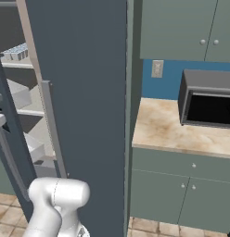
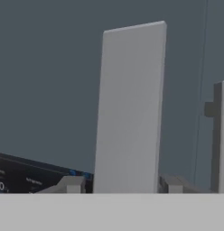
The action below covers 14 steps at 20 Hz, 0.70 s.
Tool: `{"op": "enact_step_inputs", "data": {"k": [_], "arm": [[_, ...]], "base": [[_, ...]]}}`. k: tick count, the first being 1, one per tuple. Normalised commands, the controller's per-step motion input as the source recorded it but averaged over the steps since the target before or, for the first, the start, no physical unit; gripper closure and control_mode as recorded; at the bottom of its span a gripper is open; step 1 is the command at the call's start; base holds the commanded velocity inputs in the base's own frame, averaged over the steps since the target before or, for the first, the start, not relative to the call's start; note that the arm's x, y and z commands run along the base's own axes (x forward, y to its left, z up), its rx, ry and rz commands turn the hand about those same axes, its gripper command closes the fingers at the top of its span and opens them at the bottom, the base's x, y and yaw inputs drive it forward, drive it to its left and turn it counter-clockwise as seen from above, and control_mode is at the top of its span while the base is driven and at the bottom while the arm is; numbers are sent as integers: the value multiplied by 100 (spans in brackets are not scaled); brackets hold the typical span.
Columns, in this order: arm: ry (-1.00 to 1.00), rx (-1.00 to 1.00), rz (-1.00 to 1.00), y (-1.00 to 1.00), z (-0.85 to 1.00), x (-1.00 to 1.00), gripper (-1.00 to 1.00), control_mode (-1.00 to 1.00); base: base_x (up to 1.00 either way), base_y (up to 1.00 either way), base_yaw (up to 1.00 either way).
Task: Open the freezer door, pick up the ice cube tray from the freezer, and place it on the dining counter.
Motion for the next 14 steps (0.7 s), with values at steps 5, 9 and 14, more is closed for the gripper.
{"op": "enact_step_inputs", "data": {"k": [5,9,14], "arm": [[3,0,0,30,-5,-24,100,-100],[2,0,0,35,-6,-23,100,-100],[1,0,0,39,-5,-19,100,-100]], "base": [[0,0,0],[0,0,0],[0,0,0]]}}
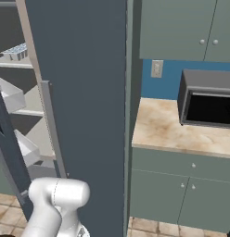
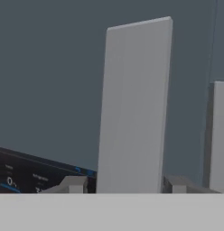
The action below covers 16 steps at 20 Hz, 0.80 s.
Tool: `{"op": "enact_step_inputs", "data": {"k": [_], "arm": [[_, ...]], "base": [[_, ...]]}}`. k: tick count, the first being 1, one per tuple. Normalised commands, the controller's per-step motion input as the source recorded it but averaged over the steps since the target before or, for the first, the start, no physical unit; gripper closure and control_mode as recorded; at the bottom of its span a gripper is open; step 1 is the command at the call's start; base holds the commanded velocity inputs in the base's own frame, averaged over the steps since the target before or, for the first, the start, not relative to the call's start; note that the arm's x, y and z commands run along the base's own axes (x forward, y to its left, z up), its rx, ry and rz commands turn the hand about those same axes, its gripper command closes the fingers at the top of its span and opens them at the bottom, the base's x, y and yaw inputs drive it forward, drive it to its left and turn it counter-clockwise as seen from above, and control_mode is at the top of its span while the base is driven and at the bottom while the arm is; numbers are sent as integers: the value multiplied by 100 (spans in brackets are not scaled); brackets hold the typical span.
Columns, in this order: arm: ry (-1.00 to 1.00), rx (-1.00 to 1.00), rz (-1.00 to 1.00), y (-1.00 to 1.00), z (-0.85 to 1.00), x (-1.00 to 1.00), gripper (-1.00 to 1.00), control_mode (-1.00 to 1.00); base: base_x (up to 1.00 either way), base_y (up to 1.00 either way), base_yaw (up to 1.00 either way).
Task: Open the freezer door, pick up the ice cube tray from the freezer, and place it on the dining counter.
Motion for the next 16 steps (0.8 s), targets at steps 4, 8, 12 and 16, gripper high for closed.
{"op": "enact_step_inputs", "data": {"k": [4,8,12,16], "arm": [[1,0,0,41,-4,-18,100,-100],[1,0,0,46,-5,-13,100,-100],[0,0,0,50,-6,-8,100,-100],[0,0,0,53,-7,-7,100,-100]], "base": [[0,0,0],[0,0,0],[0,0,0],[0,0,0]]}}
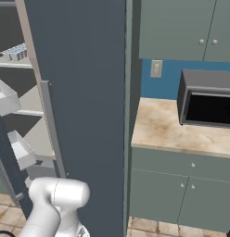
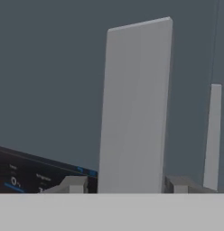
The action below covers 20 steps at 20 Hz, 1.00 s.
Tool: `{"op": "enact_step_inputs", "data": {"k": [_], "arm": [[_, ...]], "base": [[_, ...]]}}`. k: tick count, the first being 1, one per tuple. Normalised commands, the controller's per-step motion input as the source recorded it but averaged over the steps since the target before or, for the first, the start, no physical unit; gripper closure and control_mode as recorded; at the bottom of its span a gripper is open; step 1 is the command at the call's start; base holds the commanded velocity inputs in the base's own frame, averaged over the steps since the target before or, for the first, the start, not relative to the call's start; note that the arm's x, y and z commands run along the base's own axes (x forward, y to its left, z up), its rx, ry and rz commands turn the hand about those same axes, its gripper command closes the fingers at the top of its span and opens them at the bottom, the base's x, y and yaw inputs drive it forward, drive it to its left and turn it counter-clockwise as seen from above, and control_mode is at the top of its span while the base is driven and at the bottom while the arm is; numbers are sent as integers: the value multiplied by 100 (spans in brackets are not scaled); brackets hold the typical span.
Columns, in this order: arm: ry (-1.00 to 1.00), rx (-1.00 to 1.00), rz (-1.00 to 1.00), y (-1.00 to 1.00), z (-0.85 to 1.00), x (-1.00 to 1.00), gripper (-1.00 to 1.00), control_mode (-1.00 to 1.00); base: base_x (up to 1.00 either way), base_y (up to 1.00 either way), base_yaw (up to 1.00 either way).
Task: Open the freezer door, pick up the ice cube tray from the freezer, and place it on the dining counter.
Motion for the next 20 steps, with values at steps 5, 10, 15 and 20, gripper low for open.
{"op": "enact_step_inputs", "data": {"k": [5,10,15,20], "arm": [[0,0,-1,54,-4,-8,100,-100],[0,0,-1,54,-3,-11,100,-100],[0,0,-1,52,-2,-12,100,-100],[0,0,-1,50,-1,-12,100,-100]], "base": [[0,0,0],[0,0,0],[0,0,0],[0,0,0]]}}
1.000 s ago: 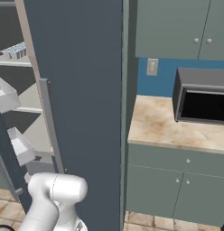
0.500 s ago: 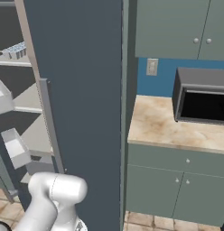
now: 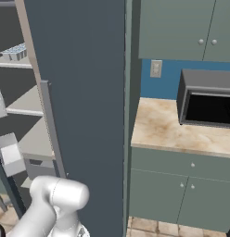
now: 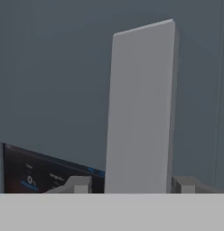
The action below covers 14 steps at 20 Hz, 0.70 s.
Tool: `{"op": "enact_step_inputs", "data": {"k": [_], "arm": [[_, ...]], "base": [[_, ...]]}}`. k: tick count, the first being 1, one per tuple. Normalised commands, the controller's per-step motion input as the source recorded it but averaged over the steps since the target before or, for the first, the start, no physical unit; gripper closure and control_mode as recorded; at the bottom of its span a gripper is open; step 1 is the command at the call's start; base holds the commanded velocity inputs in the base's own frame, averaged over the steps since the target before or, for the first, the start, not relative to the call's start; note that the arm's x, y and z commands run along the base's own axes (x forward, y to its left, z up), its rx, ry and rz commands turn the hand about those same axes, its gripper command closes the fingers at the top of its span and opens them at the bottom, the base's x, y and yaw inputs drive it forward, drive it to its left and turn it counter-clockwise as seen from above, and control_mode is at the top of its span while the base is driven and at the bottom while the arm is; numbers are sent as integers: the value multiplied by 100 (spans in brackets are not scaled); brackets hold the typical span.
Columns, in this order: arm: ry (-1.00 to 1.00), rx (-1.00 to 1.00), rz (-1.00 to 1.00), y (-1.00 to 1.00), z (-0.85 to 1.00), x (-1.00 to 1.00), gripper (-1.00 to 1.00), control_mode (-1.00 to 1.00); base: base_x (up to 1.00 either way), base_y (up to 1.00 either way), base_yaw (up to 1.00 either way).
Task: Open the freezer door, pick up the ice cube tray from the freezer, and place it on the dining counter.
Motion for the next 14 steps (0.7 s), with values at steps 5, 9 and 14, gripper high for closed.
{"op": "enact_step_inputs", "data": {"k": [5,9,14], "arm": [[1,0,0,47,0,-12,100,-100],[2,0,0,40,0,-13,100,-100],[2,0,0,27,0,-7,100,-100]], "base": [[0,0,0],[0,0,0],[0,0,0]]}}
